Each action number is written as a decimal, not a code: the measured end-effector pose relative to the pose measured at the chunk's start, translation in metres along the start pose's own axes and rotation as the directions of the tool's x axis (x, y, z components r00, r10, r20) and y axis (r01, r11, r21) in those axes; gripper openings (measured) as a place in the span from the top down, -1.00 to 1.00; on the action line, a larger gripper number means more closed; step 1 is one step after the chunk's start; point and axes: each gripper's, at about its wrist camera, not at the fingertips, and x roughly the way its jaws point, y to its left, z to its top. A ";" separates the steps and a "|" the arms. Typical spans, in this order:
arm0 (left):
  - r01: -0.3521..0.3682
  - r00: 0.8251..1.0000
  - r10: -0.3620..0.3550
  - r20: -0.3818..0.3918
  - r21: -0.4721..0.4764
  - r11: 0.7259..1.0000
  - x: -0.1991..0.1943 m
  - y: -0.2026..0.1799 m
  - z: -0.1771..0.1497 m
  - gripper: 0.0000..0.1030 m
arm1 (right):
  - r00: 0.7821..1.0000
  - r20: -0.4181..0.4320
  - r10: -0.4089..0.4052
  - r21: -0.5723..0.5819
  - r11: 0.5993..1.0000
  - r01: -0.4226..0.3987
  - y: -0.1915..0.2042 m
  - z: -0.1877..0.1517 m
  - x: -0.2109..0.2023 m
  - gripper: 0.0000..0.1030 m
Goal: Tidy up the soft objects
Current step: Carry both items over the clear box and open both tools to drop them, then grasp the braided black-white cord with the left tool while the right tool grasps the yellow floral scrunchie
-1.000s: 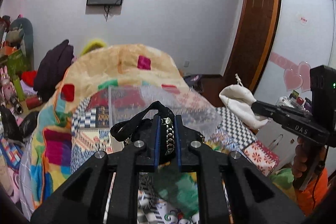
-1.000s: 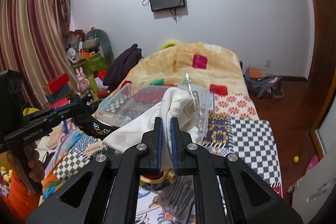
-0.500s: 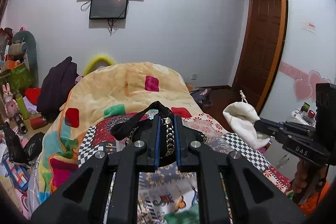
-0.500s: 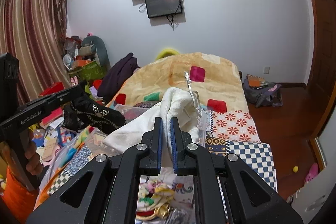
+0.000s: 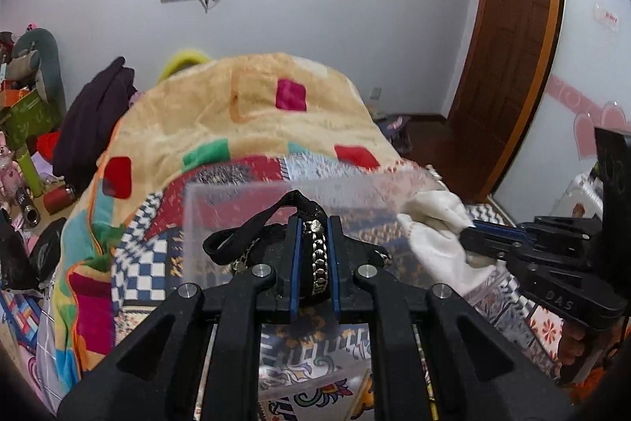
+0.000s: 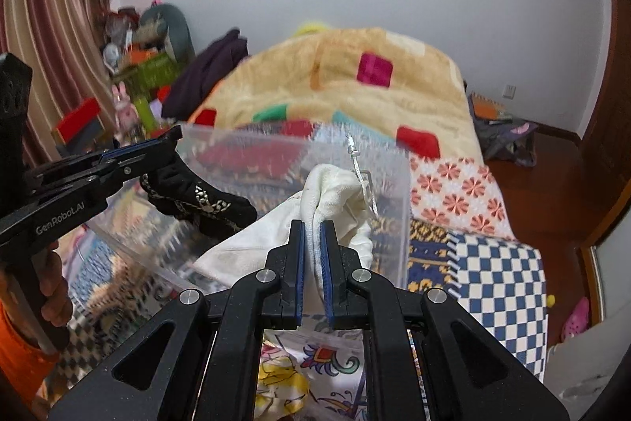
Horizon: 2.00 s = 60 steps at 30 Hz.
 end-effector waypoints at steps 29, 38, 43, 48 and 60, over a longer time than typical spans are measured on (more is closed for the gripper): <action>0.015 1.000 -0.015 -0.004 0.024 1.000 -0.079 -0.009 -0.029 -0.76 | 0.991 0.134 -0.008 -0.044 0.999 0.014 0.025 -0.007 -0.076 -0.66; -0.037 0.998 0.037 -0.042 0.000 0.999 -0.096 0.005 -0.063 -0.83 | 0.995 0.100 0.021 -0.027 0.999 -0.019 0.027 -0.035 -0.080 -0.80; -0.072 0.993 0.071 -0.089 -0.011 0.997 -0.093 0.016 -0.085 -0.83 | 0.999 0.045 0.018 -0.017 1.000 -0.017 0.025 -0.052 -0.066 -0.80; -0.086 0.987 0.081 -0.137 -0.029 0.996 -0.085 0.026 -0.108 -0.82 | 0.999 -0.003 0.034 -0.023 0.999 -0.035 0.028 -0.066 -0.052 -0.79; -0.047 0.974 0.039 -0.222 -0.033 0.998 -0.071 0.028 -0.139 0.11 | 0.994 -0.085 0.073 -0.047 0.996 -0.077 0.039 -0.076 -0.038 0.17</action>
